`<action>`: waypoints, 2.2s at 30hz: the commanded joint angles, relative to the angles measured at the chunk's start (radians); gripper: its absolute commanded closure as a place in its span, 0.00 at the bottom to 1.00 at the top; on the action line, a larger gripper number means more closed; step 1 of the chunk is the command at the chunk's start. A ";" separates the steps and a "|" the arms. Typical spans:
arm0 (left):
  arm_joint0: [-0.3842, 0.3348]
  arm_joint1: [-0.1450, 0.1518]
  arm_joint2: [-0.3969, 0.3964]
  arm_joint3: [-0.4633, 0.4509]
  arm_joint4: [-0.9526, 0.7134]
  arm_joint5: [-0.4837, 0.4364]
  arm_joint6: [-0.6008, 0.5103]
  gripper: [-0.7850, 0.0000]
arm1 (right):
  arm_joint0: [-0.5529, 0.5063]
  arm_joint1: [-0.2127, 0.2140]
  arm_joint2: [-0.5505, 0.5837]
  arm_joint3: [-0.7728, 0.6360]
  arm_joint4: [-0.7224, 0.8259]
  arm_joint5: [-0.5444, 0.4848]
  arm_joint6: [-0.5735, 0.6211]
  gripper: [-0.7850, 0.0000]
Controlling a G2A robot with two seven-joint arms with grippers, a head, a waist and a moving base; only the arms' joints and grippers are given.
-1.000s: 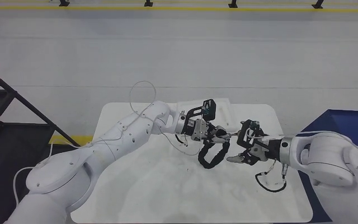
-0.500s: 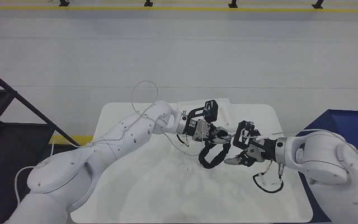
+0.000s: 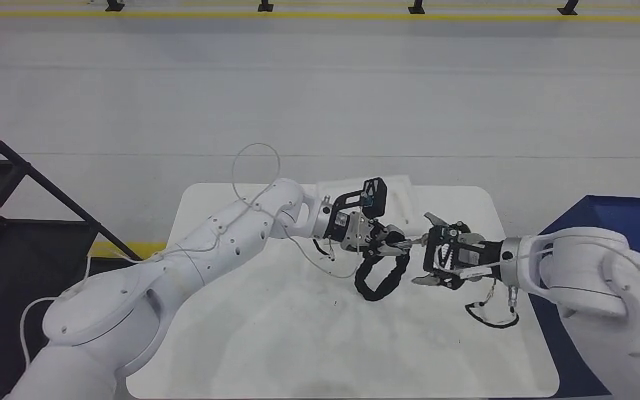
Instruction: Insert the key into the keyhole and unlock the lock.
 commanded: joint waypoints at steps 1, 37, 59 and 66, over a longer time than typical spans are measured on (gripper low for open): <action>0.002 0.004 0.000 -0.003 -0.005 0.000 -0.003 1.00 | 0.005 0.007 -0.004 -0.004 -0.029 -0.015 -0.015 0.67; 0.007 0.022 0.000 -0.038 -0.060 0.000 -0.061 1.00 | -0.021 0.025 0.009 -0.009 -0.020 0.137 -0.086 1.00; 0.020 0.016 0.000 0.006 0.075 0.000 0.006 1.00 | 0.054 0.030 -0.004 0.025 0.301 0.324 0.086 0.00; 0.070 0.015 0.000 0.046 0.064 0.000 -0.055 1.00 | 0.049 0.032 0.016 0.054 0.340 0.326 0.058 0.00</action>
